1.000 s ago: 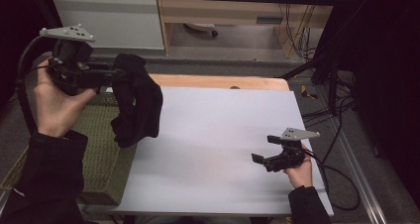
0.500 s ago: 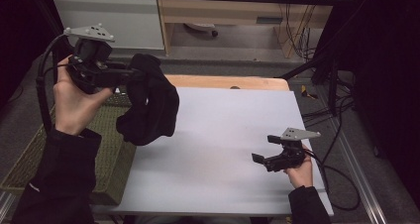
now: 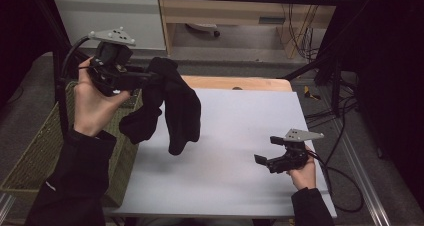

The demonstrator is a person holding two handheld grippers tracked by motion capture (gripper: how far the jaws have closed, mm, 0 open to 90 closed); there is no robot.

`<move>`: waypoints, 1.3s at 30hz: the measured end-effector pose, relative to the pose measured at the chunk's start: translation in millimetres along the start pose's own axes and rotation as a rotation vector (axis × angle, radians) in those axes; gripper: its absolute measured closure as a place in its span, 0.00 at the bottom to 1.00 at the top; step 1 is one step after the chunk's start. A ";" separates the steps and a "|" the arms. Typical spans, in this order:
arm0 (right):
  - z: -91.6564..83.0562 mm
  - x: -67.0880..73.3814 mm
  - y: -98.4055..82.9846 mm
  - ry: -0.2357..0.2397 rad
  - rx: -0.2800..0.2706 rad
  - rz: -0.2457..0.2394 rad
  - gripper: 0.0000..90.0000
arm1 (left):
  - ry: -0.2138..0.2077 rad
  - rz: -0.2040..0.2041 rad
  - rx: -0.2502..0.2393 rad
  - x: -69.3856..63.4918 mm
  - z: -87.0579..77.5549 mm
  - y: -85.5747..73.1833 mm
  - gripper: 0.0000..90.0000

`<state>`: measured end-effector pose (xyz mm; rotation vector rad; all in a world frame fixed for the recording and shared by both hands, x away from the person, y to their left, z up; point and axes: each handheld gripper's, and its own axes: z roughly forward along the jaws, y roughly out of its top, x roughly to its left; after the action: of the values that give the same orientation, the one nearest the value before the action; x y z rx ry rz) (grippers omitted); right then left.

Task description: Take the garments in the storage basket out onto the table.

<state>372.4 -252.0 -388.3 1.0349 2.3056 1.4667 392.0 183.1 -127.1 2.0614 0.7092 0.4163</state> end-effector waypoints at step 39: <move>-0.6 0.2 -0.2 0.000 -0.002 -0.006 0.01 | -0.096 0.025 0.103 -24.3 96.3 -28.8 0.85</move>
<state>371.8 -252.3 -388.2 1.0269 2.3051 1.4662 415.1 118.6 -204.5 2.1732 0.6600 0.2982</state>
